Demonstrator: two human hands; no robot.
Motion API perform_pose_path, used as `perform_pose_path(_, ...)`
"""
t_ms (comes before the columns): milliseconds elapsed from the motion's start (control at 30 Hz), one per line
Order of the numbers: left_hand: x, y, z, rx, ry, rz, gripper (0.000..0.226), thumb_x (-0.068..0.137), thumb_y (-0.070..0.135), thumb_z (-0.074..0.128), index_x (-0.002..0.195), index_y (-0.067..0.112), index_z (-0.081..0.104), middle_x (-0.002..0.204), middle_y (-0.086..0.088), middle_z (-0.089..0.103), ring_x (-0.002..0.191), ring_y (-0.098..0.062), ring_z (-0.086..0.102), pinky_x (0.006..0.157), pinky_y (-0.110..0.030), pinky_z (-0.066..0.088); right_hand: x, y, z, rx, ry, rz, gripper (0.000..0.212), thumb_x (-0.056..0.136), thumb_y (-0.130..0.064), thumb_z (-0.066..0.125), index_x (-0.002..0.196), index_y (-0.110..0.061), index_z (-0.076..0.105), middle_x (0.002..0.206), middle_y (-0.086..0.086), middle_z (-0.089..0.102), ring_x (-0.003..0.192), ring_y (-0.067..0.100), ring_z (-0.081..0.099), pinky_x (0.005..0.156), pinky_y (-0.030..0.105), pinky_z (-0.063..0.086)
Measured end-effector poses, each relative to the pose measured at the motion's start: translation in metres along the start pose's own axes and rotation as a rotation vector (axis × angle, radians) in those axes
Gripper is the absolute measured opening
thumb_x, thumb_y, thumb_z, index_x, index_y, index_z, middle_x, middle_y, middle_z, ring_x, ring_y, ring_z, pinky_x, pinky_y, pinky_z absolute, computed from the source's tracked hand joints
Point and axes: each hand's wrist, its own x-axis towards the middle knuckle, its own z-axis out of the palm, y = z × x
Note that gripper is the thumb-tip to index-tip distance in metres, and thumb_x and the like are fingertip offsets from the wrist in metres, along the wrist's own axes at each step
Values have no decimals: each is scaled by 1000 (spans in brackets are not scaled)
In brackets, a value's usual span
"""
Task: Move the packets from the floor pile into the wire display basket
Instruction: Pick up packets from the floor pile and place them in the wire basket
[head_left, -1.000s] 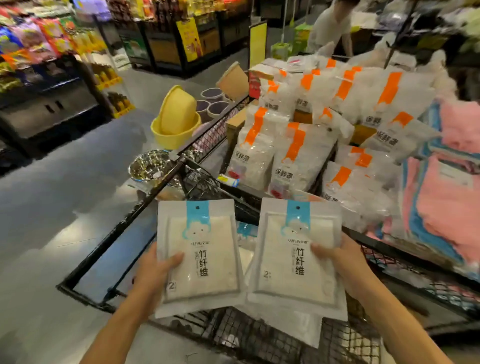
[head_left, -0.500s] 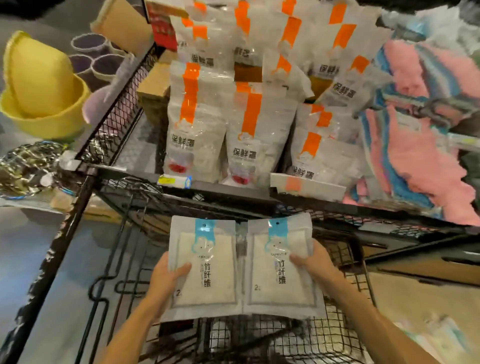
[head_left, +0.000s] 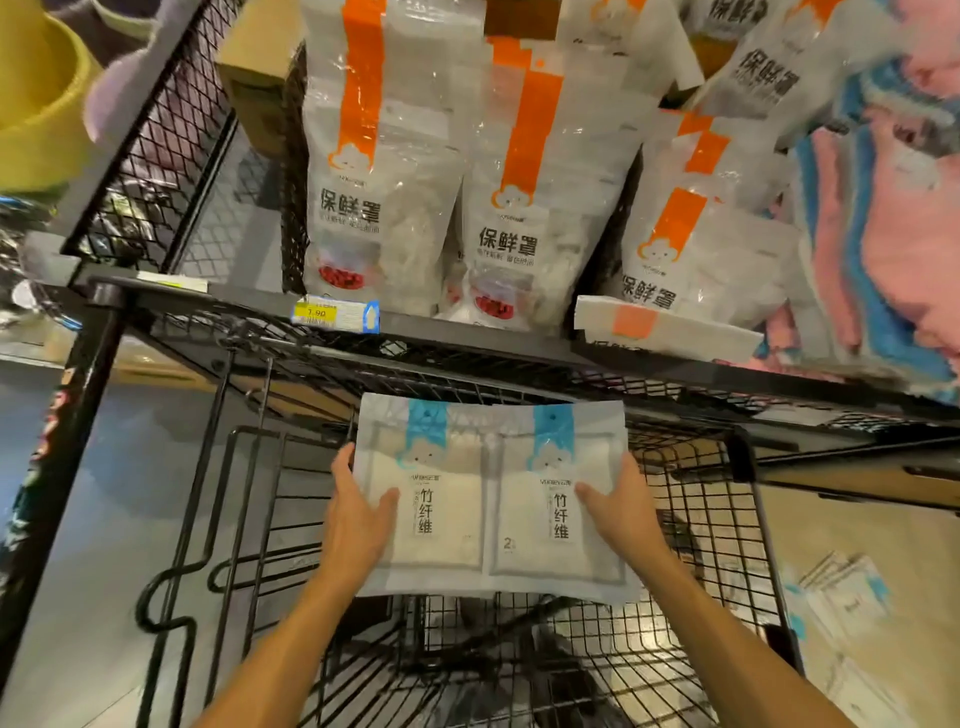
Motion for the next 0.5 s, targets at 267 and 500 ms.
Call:
perform_pose_path(267, -4, -24, 21, 810, 46, 241, 69, 99, 56, 49, 159, 27, 30, 148, -19, 35, 131, -34, 39, 106, -47, 41, -9, 14, 19, -257, 108, -111, 87, 98, -22, 68, 162, -14, 10, 156, 13, 31, 140, 29, 42, 114, 46, 44)
perform_pose_path(500, -6, -26, 25, 992, -37, 278, 70, 106, 54, 18, 164, 19, 1, 170, -13, -6, 158, -29, 0, 125, -45, 14, -6, 18, 19, -875, 171, -335, 67, 102, -34, 49, 161, -14, 22, 168, 17, 21, 154, 32, 23, 126, 51, 23)
